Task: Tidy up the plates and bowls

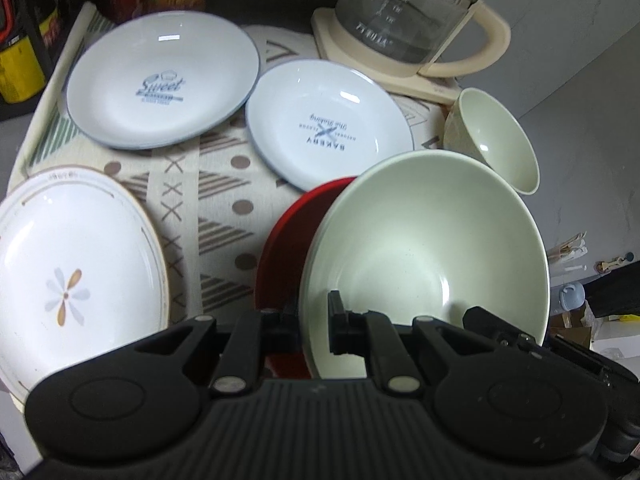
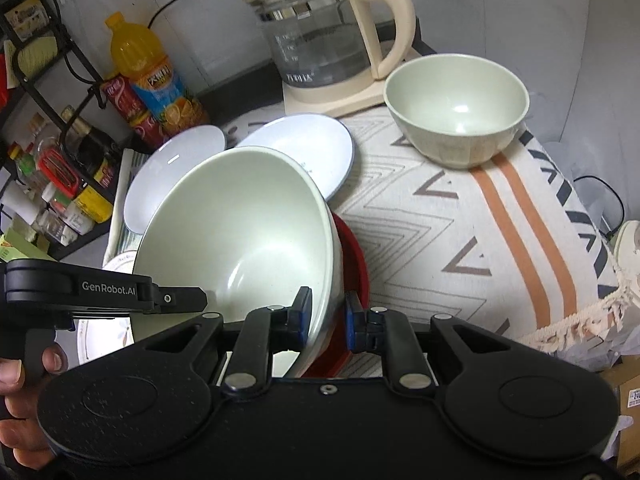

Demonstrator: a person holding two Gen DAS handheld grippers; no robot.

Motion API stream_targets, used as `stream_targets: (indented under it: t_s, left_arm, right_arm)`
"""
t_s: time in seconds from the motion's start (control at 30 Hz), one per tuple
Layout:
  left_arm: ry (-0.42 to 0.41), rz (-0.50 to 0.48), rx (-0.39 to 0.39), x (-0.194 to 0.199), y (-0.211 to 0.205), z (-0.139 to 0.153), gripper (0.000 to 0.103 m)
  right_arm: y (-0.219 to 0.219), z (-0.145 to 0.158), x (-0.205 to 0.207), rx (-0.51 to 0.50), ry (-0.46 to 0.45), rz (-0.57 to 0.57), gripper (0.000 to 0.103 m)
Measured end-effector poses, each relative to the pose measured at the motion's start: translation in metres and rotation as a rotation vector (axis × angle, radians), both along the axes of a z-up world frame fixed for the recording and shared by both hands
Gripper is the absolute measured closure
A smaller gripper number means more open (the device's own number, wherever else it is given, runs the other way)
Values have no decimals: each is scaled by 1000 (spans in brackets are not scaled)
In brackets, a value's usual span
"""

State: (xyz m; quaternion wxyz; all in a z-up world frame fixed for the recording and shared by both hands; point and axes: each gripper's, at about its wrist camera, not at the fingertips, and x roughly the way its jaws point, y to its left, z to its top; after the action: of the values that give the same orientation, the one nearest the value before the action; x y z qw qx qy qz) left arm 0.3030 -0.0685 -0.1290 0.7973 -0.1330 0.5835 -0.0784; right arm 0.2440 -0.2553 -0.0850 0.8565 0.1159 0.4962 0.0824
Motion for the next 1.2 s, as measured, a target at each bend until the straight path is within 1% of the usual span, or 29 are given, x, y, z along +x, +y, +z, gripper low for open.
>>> stream_targets:
  t_s: [0.17,0.27,0.4,0.53,0.67,0.77,0.87,0.9,0.97,1.03,1.17,1.2]
  left_arm:
    - [5,-2,14,3,1,-9,94]
    - [-8,1,41,7,3,-6,93]
    - [-10,12,37,9,8,-1,91]
    - [-7,2,51,8,5,5,84]
    - [-7,-20,51,8,-1,9,70]
    - [-4,-28,64,10,-4,10,68]
    - [2,-36,76,11,-4,13,66]
    - [-3,-35,85,11,-4,16,65]
    - [-63,-44,123,9,-6,26,48]
    - [-109,-54,141,10,-7,33,41]
    - [-103,-38,132,19,-6,34,41]
    - [-109,-39,130,21,-7,35,41]
  right_arm:
    - [-1,-8,5,8,26,-29,86]
    - [2,-11,10,-10,30,-32,86]
    - [4,-12,14,-18,31,-31,87]
    - [2,-12,17,-8,40,-31,87]
    - [-1,-12,18,10,34,-36,87]
    - [-2,-13,19,16,29,-32,87]
    - [-5,-13,19,25,17,-38,92]
    - [-6,-12,19,30,13,-43,96]
    - [-9,-11,21,41,2,-35,97]
    - [-9,-9,22,46,-5,-34,96]
    - [-8,-8,27,42,7,-29,94]
    - [-8,-7,28,43,12,-32,87]
